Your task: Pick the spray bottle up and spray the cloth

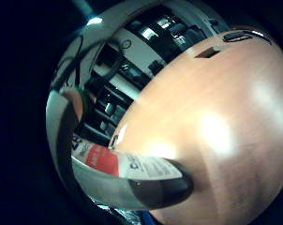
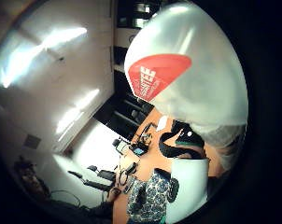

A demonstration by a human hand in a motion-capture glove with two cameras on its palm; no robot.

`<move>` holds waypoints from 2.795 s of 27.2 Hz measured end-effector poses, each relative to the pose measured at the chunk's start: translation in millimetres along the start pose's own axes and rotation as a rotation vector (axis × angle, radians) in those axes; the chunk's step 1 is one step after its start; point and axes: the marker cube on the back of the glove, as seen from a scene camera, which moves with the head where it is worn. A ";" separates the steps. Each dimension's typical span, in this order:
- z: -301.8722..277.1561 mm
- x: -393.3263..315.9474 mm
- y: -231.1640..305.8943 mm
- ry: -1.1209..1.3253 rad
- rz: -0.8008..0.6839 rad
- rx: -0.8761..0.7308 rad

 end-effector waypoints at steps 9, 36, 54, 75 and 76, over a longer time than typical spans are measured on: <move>-14.6 -9.8 -4.2 0.072 -0.115 0.122; -14.2 -64.8 -47.6 0.157 -0.350 -0.352; 30.6 -132.5 -42.2 0.565 -0.652 -0.801; 42.5 -132.8 20.7 0.912 -0.824 -1.037; 42.7 -131.6 22.2 0.928 -0.829 -1.042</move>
